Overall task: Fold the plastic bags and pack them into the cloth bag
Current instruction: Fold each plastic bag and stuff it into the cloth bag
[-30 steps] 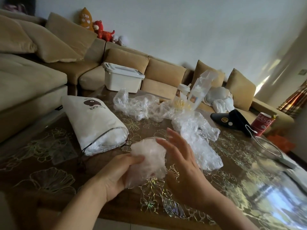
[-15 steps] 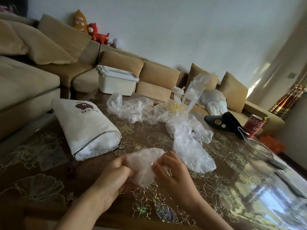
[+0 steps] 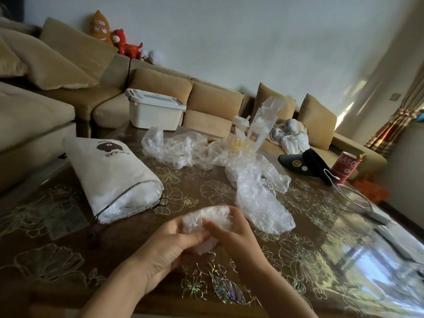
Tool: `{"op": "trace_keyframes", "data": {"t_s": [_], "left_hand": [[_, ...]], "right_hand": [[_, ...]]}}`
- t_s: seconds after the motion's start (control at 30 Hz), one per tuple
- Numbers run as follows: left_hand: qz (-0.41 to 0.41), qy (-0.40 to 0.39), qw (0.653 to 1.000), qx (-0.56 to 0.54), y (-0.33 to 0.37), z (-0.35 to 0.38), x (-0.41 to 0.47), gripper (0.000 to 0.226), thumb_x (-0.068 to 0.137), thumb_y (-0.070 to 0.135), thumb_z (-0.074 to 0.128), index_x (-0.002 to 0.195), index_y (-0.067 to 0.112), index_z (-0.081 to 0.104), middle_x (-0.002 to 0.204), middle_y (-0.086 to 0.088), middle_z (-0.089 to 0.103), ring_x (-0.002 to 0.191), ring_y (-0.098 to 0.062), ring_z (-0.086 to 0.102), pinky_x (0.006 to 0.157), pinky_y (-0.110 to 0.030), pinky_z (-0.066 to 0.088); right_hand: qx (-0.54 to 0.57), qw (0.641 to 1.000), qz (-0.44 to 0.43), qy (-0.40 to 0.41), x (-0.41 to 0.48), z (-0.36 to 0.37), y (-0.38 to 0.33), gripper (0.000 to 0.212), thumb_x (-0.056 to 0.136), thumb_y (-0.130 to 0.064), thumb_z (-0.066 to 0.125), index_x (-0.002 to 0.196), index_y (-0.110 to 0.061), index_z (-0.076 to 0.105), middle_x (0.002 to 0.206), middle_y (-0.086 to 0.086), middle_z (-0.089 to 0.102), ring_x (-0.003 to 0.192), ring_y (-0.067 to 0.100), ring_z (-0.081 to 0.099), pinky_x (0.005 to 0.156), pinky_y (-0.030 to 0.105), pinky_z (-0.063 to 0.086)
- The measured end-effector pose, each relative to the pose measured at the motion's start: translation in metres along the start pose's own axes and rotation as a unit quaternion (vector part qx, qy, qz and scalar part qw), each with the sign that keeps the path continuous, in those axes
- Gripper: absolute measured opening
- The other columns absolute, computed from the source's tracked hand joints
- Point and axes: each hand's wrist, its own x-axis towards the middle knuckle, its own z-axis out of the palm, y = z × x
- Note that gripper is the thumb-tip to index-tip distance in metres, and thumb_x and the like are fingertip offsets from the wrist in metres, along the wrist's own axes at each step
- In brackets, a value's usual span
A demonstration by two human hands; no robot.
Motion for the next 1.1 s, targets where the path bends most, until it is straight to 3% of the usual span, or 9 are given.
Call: {"op": "trace_keyframes", "data": {"t_s": [0.13, 0.2, 0.33, 0.43, 0.5, 0.67, 0.8, 0.93, 1.1], "left_hand": [[0.006, 0.039, 0.999, 0.000, -0.001, -0.003, 0.004, 0.024, 0.087, 0.006, 0.059, 0.110, 0.008, 0.064, 0.094, -0.020, 0.071, 0.083, -0.031, 0.068, 0.069, -0.039, 0.054], [0.001, 0.053, 0.999, -0.007, 0.001, -0.003, 0.004, 0.020, 0.091, 0.003, 0.053, 0.108, 0.006, 0.063, 0.096, -0.024, 0.070, 0.085, -0.036, 0.069, 0.057, -0.034, 0.058], [0.004, 0.039, 0.999, -0.037, 0.005, 0.002, 0.002, 0.022, 0.094, -0.005, 0.043, 0.105, 0.006, 0.058, 0.081, -0.022, 0.071, 0.063, -0.029, 0.070, 0.044, -0.027, 0.054], [0.005, 0.071, 0.995, -0.072, 0.007, 0.002, 0.002, 0.032, 0.092, -0.014, 0.035, 0.101, 0.006, 0.059, 0.067, -0.018, 0.070, 0.053, -0.026, 0.067, 0.040, -0.025, 0.052], [0.003, 0.112, 0.989, -0.095, 0.007, 0.000, 0.003, 0.034, 0.090, -0.018, 0.033, 0.091, 0.002, 0.060, 0.060, -0.017, 0.068, 0.049, -0.024, 0.066, 0.037, -0.024, 0.050], [0.052, 0.230, 0.963, -0.128, 0.011, -0.006, 0.003, 0.029, 0.092, -0.014, 0.033, 0.078, -0.001, 0.054, 0.083, -0.019, 0.065, 0.051, -0.022, 0.067, 0.045, -0.025, 0.055], [0.144, 0.296, 0.944, -0.010, 0.010, -0.011, 0.002, 0.027, 0.091, -0.011, 0.042, 0.074, 0.001, 0.060, 0.085, -0.005, 0.070, 0.055, -0.013, 0.069, 0.047, -0.019, 0.054], [0.188, 0.297, 0.929, 0.118, 0.004, -0.013, 0.001, 0.030, 0.089, -0.006, 0.050, 0.069, 0.011, 0.065, 0.061, 0.008, 0.067, 0.056, -0.001, 0.064, 0.047, -0.008, 0.044], [0.232, 0.330, 0.873, 0.275, -0.002, -0.026, 0.002, 0.015, 0.086, 0.007, 0.054, 0.082, 0.015, 0.066, 0.107, 0.009, 0.055, 0.104, -0.004, 0.050, 0.084, -0.013, 0.040]], "right_hand": [[0.054, 0.996, 0.057, -0.041, 0.003, -0.010, -0.002, 0.040, 0.082, -0.018, 0.072, 0.113, 0.002, 0.057, 0.105, 0.026, 0.066, 0.086, 0.034, 0.066, 0.072, 0.037, 0.055], [0.062, 0.995, 0.071, -0.029, 0.005, -0.012, -0.002, 0.042, 0.076, -0.018, 0.074, 0.109, 0.002, 0.058, 0.103, 0.026, 0.065, 0.080, 0.033, 0.061, 0.064, 0.036, 0.049], [0.174, 0.978, 0.104, -0.051, 0.012, -0.018, -0.002, 0.026, 0.074, -0.001, 0.065, 0.100, -0.002, 0.060, 0.091, 0.017, 0.064, 0.070, 0.022, 0.058, 0.063, 0.030, 0.043], [0.226, 0.964, 0.124, -0.063, 0.016, -0.014, 0.000, 0.011, 0.066, 0.001, 0.060, 0.069, -0.010, 0.063, 0.090, 0.016, 0.063, 0.071, 0.023, 0.055, 0.065, 0.030, 0.038], [0.254, 0.956, 0.143, -0.044, 0.015, -0.011, 0.001, 0.021, 0.068, 0.005, 0.050, 0.055, -0.010, 0.058, 0.086, 0.015, 0.065, 0.069, 0.023, 0.057, 0.064, 0.029, 0.042], [0.327, 0.931, 0.160, 0.005, 0.019, 0.002, 0.005, 0.013, 0.083, -0.001, 0.047, 0.091, 0.000, 0.058, 0.082, 0.015, 0.060, 0.069, 0.021, 0.056, 0.065, 0.029, 0.049], [0.233, 0.939, 0.220, -0.126, 0.020, 0.033, 0.002, 0.048, 0.088, -0.044, 0.055, 0.104, 0.000, 0.065, 0.094, 0.012, 0.067, 0.088, 0.023, 0.064, 0.083, 0.037, 0.051], [0.176, 0.959, 0.202, -0.096, 0.029, 0.063, -0.007, 0.032, 0.093, -0.032, 0.051, 0.077, -0.006, 0.061, 0.068, 0.007, 0.057, 0.059, 0.014, 0.057, 0.057, 0.024, 0.047], [0.176, 0.971, 0.160, 0.003, 0.044, 0.072, -0.004, 0.013, 0.091, -0.014, 0.060, 0.083, -0.003, 0.058, 0.065, 0.008, 0.061, 0.051, 0.014, 0.059, 0.047, 0.023, 0.047]]}}
